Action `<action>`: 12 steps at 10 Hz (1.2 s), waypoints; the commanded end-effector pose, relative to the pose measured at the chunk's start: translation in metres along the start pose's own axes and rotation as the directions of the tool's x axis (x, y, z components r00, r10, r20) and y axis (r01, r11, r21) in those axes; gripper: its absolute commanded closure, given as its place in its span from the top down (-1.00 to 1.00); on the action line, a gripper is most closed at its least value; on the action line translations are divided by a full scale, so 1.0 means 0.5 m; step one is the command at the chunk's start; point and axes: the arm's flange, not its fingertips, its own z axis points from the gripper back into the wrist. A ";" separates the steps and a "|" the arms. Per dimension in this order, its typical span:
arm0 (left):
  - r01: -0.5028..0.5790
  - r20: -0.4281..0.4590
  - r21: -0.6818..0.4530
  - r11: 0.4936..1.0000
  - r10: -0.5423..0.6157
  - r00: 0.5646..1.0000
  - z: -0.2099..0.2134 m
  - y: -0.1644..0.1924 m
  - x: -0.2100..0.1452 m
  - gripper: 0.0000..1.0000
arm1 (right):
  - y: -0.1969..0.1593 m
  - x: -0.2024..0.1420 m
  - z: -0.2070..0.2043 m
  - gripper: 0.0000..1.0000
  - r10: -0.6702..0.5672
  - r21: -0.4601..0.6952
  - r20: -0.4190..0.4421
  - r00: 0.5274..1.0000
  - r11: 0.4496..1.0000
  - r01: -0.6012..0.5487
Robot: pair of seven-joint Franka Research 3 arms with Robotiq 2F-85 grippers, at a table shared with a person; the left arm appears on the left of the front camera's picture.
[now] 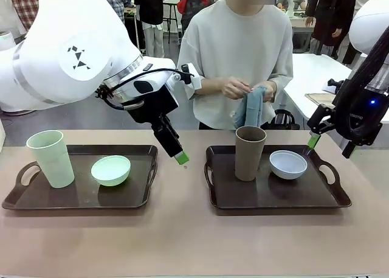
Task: Set up a tray with a mat and arrange the tableware.
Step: Pick up the Picnic Bowl and Reusable plastic cup from the Handle tray in front of the human's position and hold them in the air.
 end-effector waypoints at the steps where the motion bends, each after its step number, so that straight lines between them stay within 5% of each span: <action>1: 0.029 -0.001 0.017 0.999 -0.029 1.000 -0.004 -0.012 -0.016 1.00 | 0.010 0.000 -0.006 1.00 0.007 -0.017 -0.006 1.000 1.000 -0.007; 5: 0.008 -0.004 -0.001 1.000 -0.008 1.000 -0.004 -0.003 -0.004 1.00 | 0.006 -0.001 -0.002 1.00 0.007 -0.003 -0.002 1.000 1.000 -0.007; 6: 0.159 0.051 0.027 0.987 -0.160 0.986 -0.049 0.022 0.050 1.00 | 0.011 0.048 -0.035 1.00 0.018 -0.038 0.042 0.999 0.999 -0.016; 8: 0.239 0.096 0.153 0.959 -0.255 0.962 -0.123 0.039 0.120 1.00 | 0.000 0.075 -0.068 1.00 0.027 -0.069 0.081 0.996 0.997 -0.021; 12: 0.229 0.159 0.019 0.973 -0.229 0.960 -0.195 0.117 0.153 1.00 | -0.010 0.108 -0.125 1.00 0.031 -0.144 0.089 0.996 0.989 -0.018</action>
